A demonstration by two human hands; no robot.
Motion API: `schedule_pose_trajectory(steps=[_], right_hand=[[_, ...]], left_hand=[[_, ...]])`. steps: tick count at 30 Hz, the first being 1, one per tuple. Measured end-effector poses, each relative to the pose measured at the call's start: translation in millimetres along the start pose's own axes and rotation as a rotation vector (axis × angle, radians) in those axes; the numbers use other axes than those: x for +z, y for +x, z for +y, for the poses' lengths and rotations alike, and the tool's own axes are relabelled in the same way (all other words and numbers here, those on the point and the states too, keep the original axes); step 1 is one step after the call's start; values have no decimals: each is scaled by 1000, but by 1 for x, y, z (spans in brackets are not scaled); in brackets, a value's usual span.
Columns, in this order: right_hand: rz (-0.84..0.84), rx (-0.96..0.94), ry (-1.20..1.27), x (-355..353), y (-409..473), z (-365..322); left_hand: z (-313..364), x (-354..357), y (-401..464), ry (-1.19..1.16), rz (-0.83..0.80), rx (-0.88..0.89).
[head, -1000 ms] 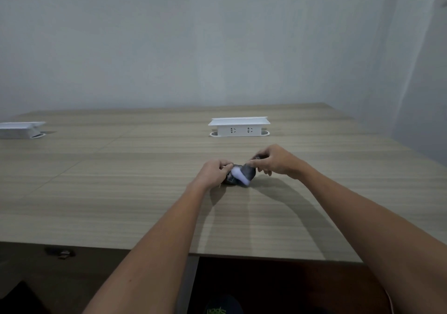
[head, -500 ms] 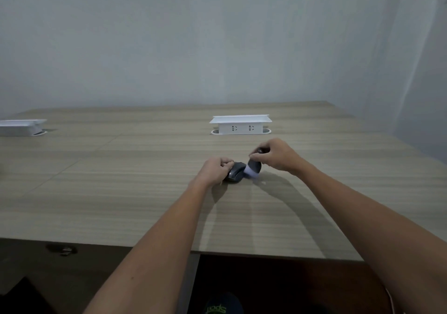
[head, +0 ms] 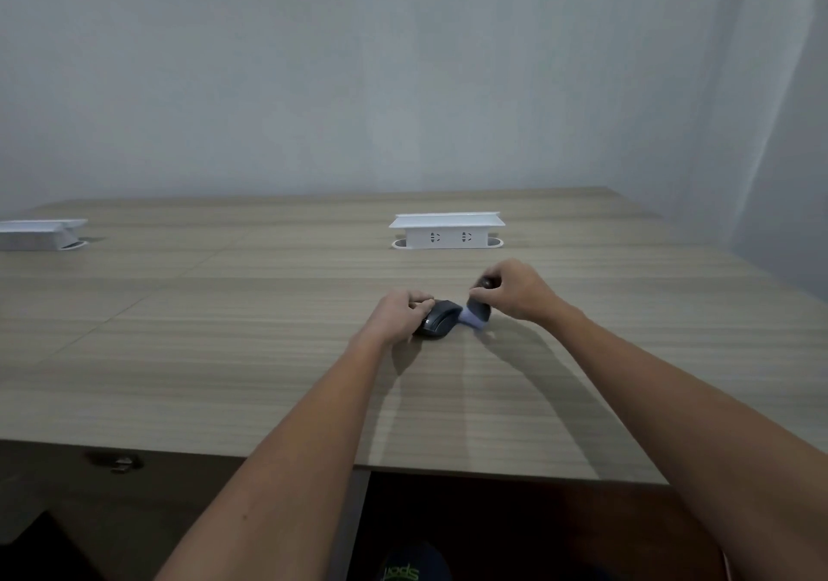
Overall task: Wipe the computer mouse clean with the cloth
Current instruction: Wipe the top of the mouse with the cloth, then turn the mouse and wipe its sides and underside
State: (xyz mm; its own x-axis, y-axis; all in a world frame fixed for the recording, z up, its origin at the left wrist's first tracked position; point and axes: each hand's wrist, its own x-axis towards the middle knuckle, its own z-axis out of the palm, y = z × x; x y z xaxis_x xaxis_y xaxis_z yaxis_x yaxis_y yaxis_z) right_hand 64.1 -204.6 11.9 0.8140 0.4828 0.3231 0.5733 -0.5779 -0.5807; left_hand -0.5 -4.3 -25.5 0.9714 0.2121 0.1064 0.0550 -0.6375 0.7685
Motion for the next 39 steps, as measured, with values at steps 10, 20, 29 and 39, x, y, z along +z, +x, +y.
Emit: schedule_pose_trajectory(steps=[10,20,29,39], right_hand=[[90,3,-47,3,2,-4],[5,9,-13,3,4,-13],[90,-15,-39,-2,1,-3],[25,-64,106,-5,-5,-3]], left_hand=[[0,-1,-1,-27,-1,11],[0,-1,-1,-17,1,18],[0,-2,-2,4,-1,19],[0,-2,-1,-26,0,30]])
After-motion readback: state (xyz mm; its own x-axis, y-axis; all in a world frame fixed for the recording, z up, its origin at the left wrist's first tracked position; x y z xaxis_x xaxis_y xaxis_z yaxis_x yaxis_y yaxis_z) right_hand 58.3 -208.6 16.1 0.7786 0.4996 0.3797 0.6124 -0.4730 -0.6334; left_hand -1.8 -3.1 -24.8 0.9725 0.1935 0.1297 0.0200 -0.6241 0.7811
